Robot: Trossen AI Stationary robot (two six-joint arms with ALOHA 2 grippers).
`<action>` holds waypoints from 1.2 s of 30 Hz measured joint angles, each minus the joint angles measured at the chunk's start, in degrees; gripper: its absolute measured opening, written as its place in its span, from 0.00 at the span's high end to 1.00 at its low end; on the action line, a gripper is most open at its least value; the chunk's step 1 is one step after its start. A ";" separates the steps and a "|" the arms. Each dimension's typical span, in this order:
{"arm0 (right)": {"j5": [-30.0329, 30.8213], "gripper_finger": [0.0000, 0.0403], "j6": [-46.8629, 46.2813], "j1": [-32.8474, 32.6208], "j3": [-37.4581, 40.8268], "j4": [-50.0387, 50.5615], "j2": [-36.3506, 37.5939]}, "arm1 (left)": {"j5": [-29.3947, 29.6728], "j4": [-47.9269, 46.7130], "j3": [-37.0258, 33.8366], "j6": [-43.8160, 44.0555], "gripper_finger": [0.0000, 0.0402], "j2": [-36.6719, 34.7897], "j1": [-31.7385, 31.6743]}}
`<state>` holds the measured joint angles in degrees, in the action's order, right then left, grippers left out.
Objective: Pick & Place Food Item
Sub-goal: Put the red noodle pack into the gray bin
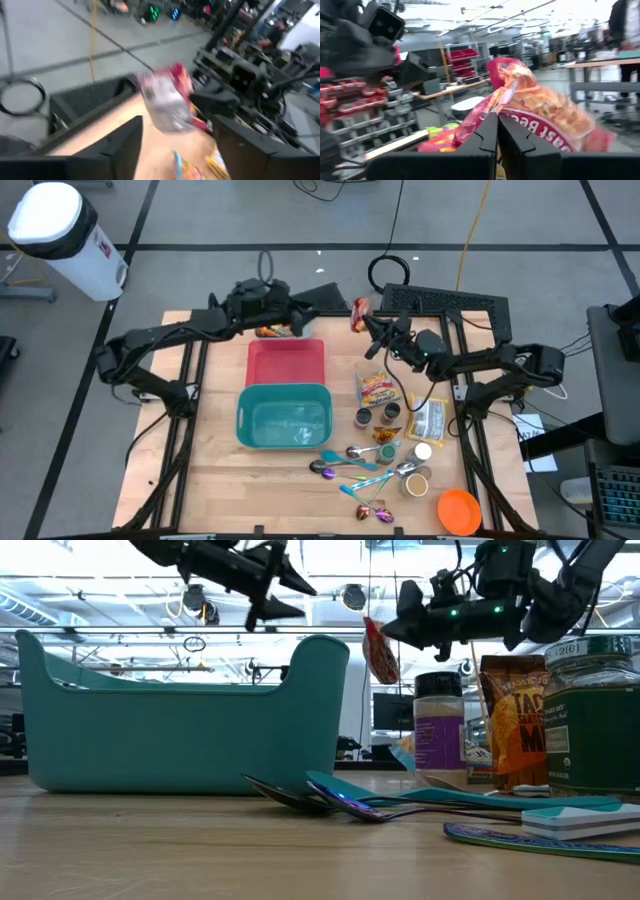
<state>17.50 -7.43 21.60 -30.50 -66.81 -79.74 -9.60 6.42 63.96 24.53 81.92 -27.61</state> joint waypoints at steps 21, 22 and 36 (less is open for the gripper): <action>3.41 1.00 2.46 -0.34 -0.02 -0.19 -3.88 | 0.55 8.36 8.09 6.22 0.28 17.88 3.85; 3.41 1.00 2.55 -0.34 -0.02 -0.07 -3.88 | 0.90 8.22 8.09 6.03 0.29 17.93 3.81; 0.34 1.00 8.76 -4.81 -6.56 7.12 -3.88 | 2.15 5.33 8.07 4.51 0.32 17.92 4.09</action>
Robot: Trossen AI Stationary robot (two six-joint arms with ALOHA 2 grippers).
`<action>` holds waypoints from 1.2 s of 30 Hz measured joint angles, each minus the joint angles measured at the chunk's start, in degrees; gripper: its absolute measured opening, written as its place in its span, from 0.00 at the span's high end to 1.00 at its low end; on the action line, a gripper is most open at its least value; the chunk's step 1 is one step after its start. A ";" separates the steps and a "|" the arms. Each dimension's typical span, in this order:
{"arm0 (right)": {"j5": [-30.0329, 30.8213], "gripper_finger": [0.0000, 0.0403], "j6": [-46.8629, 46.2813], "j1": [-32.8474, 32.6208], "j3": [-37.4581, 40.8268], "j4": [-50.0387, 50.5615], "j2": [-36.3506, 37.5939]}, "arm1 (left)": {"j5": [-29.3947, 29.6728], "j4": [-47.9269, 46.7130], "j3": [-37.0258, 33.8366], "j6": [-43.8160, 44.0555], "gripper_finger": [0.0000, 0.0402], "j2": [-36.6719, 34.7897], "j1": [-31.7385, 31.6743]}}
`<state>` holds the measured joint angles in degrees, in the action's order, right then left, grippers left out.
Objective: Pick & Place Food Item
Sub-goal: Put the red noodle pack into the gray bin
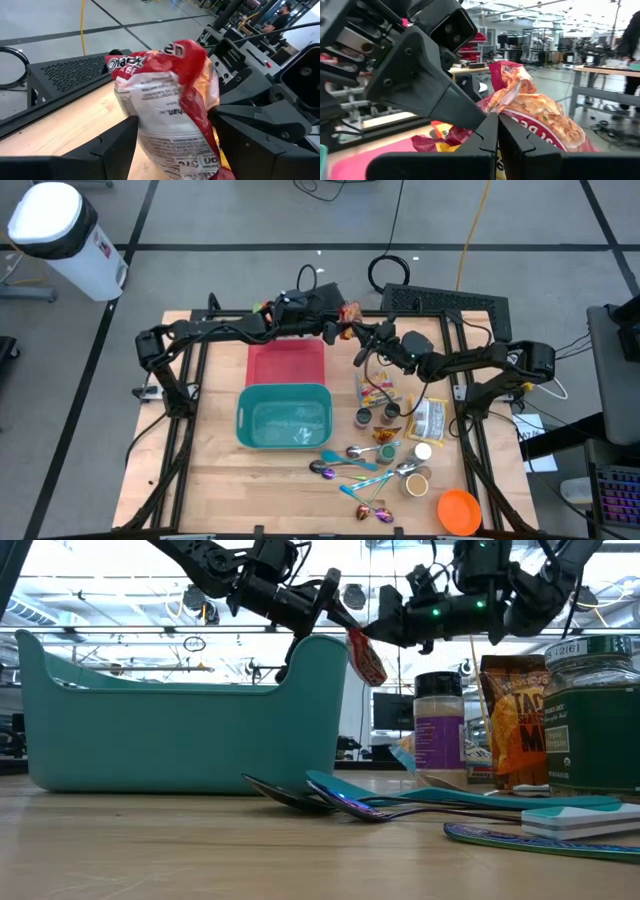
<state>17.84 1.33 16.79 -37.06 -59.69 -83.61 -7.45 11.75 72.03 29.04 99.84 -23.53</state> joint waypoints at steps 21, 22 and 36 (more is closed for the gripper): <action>5.38 1.00 1.89 -0.81 -0.72 4.00 0.04 | -0.10 0.46 -0.07 -2.20 0.85 -0.07 -0.07; 5.53 1.00 2.01 -0.82 -0.76 4.47 0.04 | -0.14 0.36 -0.07 -2.32 0.87 -0.09 -0.07; 5.93 0.86 0.64 -0.78 -0.61 12.27 5.36 | -2.98 -7.68 -0.02 -4.49 0.99 -7.81 -4.90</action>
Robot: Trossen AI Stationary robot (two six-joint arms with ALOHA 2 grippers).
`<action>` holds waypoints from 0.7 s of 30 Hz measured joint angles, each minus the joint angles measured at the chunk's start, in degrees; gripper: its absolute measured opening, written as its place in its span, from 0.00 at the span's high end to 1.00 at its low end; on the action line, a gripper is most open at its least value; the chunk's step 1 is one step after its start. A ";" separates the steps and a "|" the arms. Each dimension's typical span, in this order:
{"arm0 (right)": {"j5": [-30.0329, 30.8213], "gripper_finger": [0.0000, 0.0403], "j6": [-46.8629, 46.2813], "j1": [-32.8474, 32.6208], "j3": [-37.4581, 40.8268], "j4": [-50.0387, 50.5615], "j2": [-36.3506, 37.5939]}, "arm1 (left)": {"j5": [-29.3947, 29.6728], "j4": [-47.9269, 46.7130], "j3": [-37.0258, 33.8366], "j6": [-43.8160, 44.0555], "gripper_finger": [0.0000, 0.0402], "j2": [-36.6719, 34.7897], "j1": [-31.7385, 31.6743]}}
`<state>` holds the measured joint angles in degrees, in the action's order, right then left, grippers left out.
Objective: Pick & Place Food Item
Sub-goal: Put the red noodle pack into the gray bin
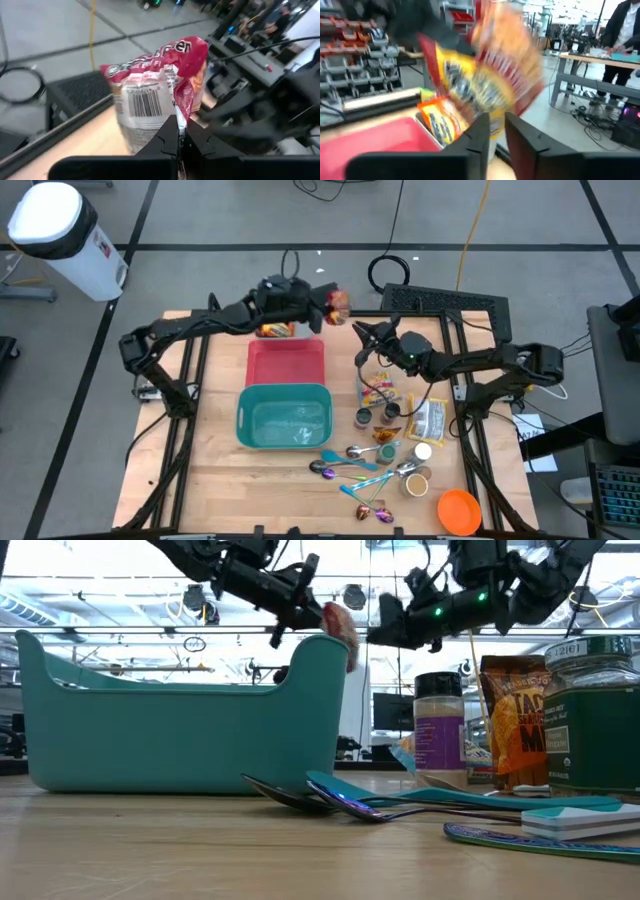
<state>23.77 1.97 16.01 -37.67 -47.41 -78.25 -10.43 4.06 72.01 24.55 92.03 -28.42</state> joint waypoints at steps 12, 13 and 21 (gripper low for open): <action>-1.46 0.61 -2.98 -0.02 -0.06 14.29 11.57 | -6.93 -12.48 -2.84 1.39 0.99 -4.76 -9.91; -1.45 0.60 -2.97 0.00 -0.06 14.25 11.60 | -7.89 -12.09 -3.61 1.78 0.99 -4.78 -10.57; -1.42 0.61 -2.99 0.00 -0.04 16.80 11.62 | -10.93 -9.16 -9.80 4.32 0.99 -4.79 -14.51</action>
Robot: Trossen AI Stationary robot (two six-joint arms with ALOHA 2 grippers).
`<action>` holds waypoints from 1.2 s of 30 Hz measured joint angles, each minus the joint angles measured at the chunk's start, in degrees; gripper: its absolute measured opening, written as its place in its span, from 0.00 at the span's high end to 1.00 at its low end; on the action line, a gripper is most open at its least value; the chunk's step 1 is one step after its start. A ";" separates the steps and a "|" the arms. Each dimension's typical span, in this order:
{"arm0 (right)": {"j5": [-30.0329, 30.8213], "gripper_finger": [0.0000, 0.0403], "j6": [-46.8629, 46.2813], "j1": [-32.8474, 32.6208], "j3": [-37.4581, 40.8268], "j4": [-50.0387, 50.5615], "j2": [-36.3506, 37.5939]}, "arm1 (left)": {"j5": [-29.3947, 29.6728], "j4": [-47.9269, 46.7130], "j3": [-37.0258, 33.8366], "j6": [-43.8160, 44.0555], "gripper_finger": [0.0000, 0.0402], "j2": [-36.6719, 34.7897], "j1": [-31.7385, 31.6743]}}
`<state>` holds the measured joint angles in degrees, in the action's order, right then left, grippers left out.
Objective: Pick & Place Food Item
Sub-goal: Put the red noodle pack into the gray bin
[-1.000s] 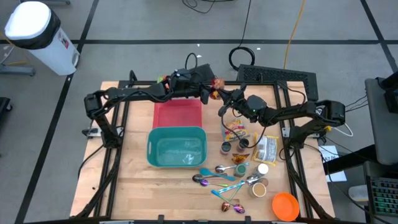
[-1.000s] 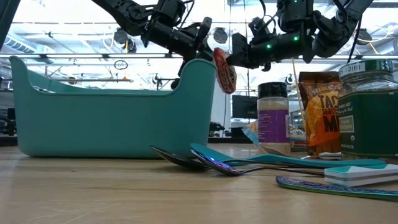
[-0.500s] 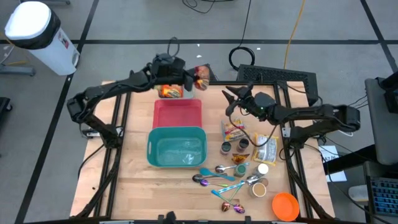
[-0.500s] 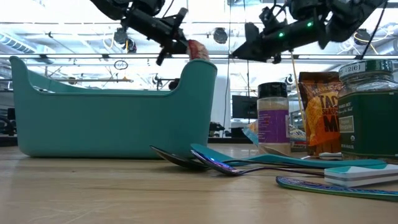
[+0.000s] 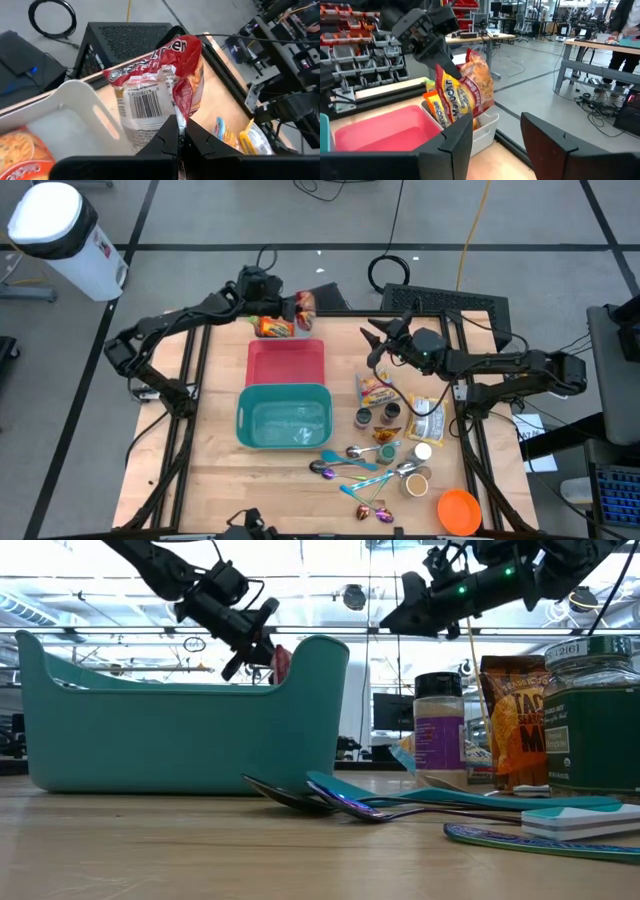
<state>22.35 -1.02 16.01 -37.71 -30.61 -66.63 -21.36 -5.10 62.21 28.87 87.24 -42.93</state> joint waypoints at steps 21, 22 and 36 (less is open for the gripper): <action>0.02 0.61 -0.46 0.00 0.00 0.65 -0.02 | -0.96 -1.95 -9.67 1.48 0.99 0.02 -8.81; 0.02 0.61 -0.46 0.00 0.00 0.65 -0.02 | -0.20 -2.48 -9.68 1.48 0.99 0.02 -8.93; 0.04 0.61 -0.38 0.01 0.00 0.63 -0.02 | 8.28 -9.40 -9.66 -5.25 0.93 0.02 -8.64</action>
<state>22.39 -1.40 16.02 -37.71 -29.98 -66.65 -13.08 -14.49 52.56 23.62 87.26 -51.57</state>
